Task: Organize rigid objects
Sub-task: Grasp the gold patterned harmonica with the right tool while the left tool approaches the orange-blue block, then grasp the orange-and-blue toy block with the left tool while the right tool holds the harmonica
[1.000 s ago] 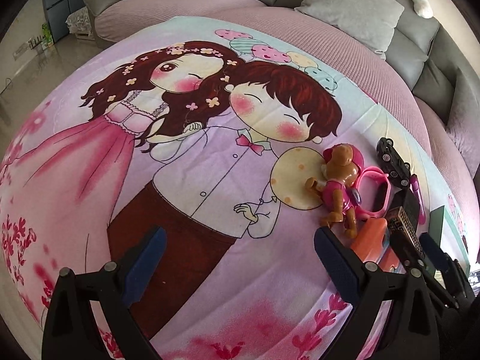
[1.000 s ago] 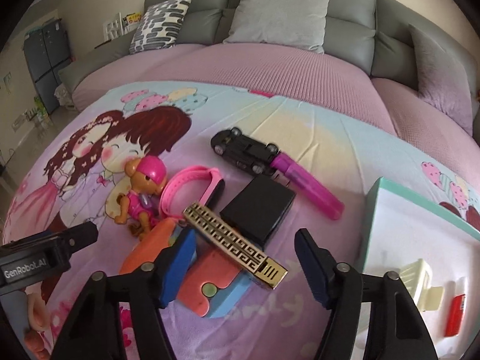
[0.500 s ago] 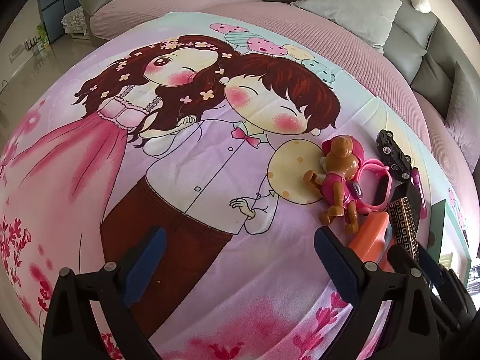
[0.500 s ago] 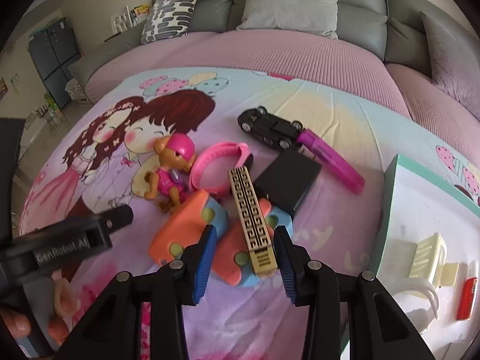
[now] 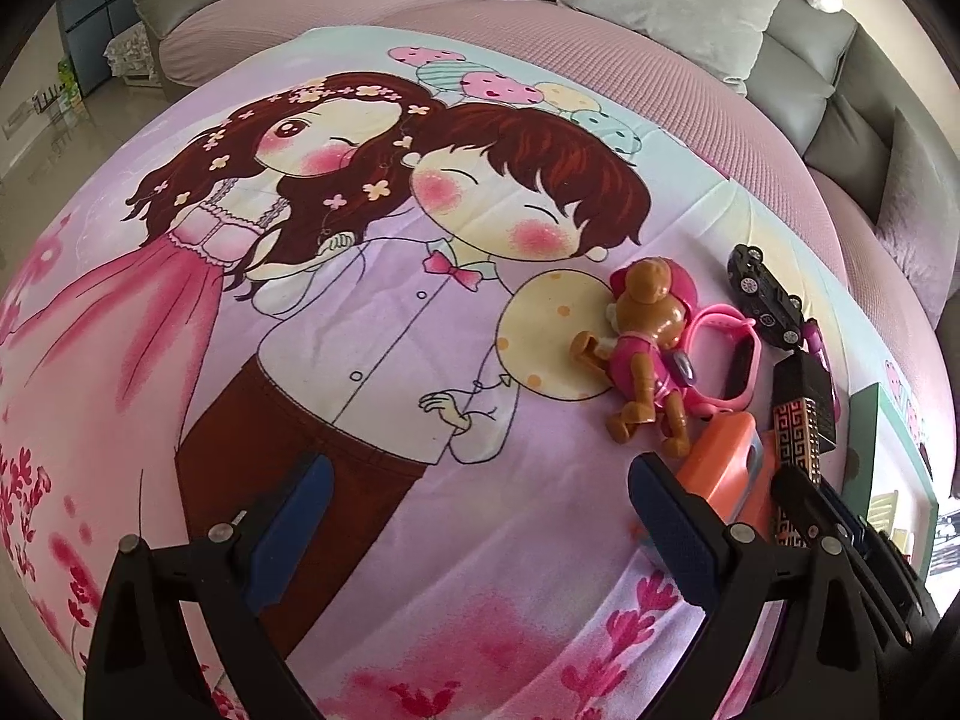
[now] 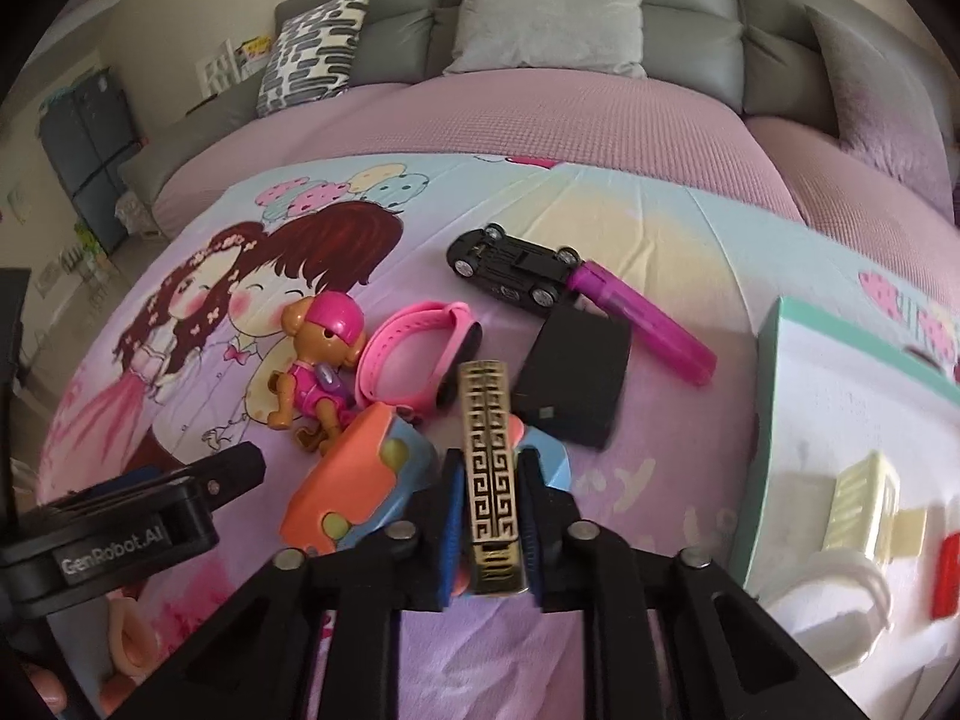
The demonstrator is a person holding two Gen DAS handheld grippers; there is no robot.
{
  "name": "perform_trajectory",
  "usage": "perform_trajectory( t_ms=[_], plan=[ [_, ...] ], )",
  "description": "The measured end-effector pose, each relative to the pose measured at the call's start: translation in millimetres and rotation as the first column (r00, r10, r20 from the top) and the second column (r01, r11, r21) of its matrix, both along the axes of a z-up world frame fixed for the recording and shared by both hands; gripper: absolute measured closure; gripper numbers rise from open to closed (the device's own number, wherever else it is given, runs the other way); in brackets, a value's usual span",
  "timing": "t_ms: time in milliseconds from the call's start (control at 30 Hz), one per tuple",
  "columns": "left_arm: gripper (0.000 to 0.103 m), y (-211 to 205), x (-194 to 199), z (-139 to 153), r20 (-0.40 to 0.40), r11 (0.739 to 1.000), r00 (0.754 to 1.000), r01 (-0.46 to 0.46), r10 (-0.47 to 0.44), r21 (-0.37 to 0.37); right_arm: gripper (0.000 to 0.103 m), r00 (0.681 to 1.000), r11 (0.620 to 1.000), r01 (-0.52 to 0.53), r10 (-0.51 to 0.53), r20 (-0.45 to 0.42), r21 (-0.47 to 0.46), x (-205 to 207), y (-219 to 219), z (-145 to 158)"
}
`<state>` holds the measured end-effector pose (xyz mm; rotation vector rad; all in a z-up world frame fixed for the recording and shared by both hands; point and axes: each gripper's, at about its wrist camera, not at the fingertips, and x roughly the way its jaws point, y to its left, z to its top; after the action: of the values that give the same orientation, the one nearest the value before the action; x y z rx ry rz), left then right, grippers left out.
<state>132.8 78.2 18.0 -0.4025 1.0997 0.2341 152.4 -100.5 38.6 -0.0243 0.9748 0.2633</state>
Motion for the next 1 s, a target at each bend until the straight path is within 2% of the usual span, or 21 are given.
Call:
perform_trajectory(
  t_ms=[167,300,533,733,933,1000],
  plan=[
    [0.004,-10.1,3.1,1.9,0.008,0.999,0.999,0.037,-0.037,-0.013,0.086,0.999,0.999,0.035,-0.034,-0.019,0.023,-8.7,-12.4,-0.4],
    [0.004,-22.9,6.4,3.7,0.015,0.996,0.996,0.091,-0.092,0.007,0.086,0.998,0.998,0.051,-0.050,-0.029,0.026,-14.6,-19.4,-0.6],
    [0.004,-45.3,12.9,3.7,0.021,0.982,0.983,0.183,-0.184,0.039,0.086,0.995,0.995,0.089,-0.087,-0.052,0.045,-25.9,-35.3,-1.6],
    [0.005,-66.2,20.5,2.4,0.013,0.963,0.965,0.262,-0.263,0.068,0.086,0.993,0.991,0.117,-0.115,-0.034,0.058,-28.7,-49.9,5.6],
    [0.008,-76.4,17.8,3.4,0.002,0.949,0.957,0.289,-0.291,0.127,0.086,0.992,0.989,0.125,-0.123,-0.028,0.079,-28.8,-58.3,11.0],
    [0.009,-76.5,17.6,5.0,0.006,0.950,0.957,0.288,-0.291,0.122,0.086,0.991,0.988,0.131,-0.129,-0.023,0.086,-29.4,-61.0,13.3]
  ],
)
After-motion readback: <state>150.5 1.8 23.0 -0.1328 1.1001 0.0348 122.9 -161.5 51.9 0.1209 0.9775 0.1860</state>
